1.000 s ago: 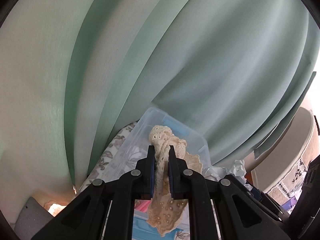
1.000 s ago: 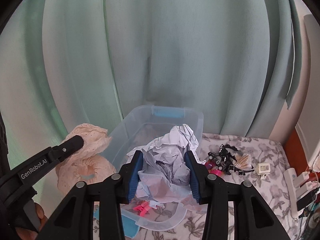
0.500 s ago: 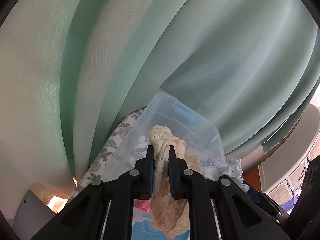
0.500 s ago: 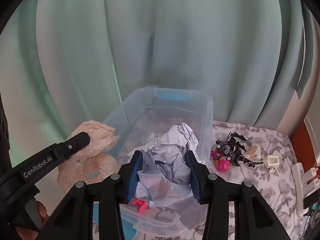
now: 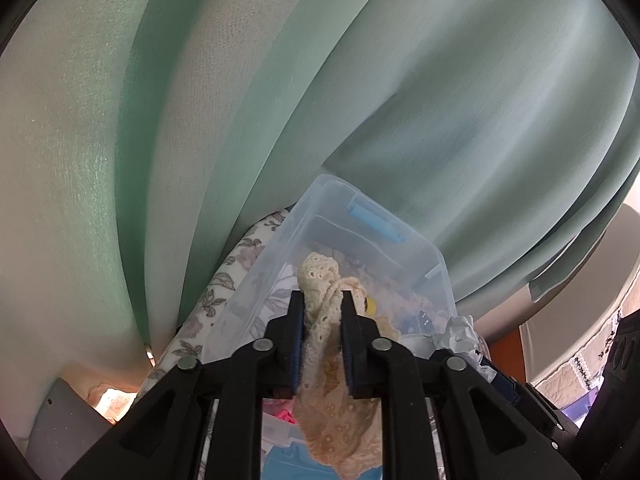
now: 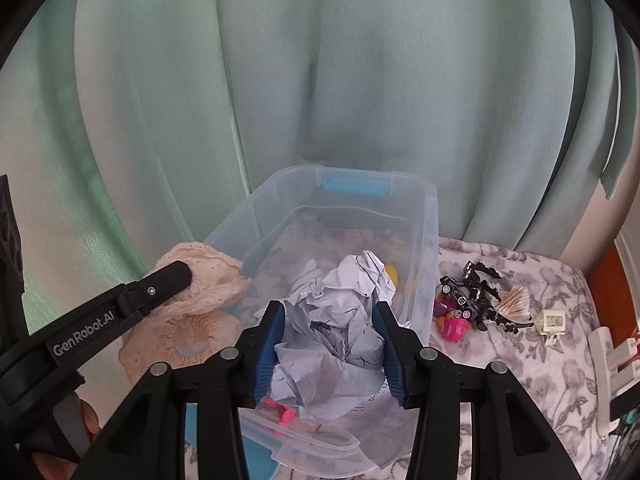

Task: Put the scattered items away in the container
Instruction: 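Open both grippers to drop the lace cloth and paper into the box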

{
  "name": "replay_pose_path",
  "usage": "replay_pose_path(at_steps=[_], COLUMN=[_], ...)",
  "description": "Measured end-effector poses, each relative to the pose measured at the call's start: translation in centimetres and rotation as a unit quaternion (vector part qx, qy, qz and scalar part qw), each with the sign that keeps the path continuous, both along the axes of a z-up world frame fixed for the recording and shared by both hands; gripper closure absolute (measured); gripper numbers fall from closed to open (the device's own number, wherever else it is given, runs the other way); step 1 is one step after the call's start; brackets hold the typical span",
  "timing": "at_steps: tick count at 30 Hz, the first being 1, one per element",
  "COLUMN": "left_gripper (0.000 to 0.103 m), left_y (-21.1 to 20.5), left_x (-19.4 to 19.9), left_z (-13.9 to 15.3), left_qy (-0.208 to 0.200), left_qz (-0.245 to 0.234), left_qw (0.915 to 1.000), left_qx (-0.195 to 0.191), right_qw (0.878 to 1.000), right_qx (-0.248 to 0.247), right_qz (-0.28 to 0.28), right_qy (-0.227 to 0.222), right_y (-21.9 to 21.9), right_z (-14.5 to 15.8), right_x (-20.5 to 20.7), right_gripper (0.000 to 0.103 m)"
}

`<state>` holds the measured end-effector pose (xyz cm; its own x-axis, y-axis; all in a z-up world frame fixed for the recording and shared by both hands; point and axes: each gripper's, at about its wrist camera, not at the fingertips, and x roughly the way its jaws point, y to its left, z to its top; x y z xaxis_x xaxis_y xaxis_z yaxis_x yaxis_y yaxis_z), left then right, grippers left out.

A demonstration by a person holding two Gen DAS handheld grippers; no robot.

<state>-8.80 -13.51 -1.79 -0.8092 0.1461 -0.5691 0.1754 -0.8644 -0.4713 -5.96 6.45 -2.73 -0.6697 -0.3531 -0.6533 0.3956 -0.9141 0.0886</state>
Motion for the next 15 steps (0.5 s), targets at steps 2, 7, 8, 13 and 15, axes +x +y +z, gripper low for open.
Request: replay_pose_path(at_steps=[2,7,8,13,15], left_gripper=[0.070,0.054,0.050,0.041,0.039], left_y=[0.1,0.4,0.4,0.7,0.8], left_x=[0.0,0.2,0.3,0.6,0.7], left_z=[0.0,0.5,0.6,1.2,1.5], left_qy=[0.000,0.005,0.007,0.013,0.016], left_qz=[-0.002,-0.008,-0.009,-0.011,-0.010], left_qw=[1.0000,1.0000,0.9999,0.9998,0.9998], left_qx=[0.000,-0.002,-0.003,-0.007,-0.009], right_qw=[1.000,1.000,1.000,1.000,1.000], right_qx=[-0.002,-0.006,-0.007,-0.013,-0.016], right_qz=[0.000,-0.002,-0.001,0.000,-0.003], right_qy=[-0.001,0.000,0.000,0.005,0.008], right_y=[0.0,0.1,0.1,0.4,0.6], right_z=[0.0,0.2,0.2,0.7,1.0], right_x=[0.0,0.1,0.1,0.3,0.4], right_gripper=[0.050,0.044,0.043,0.034,0.033])
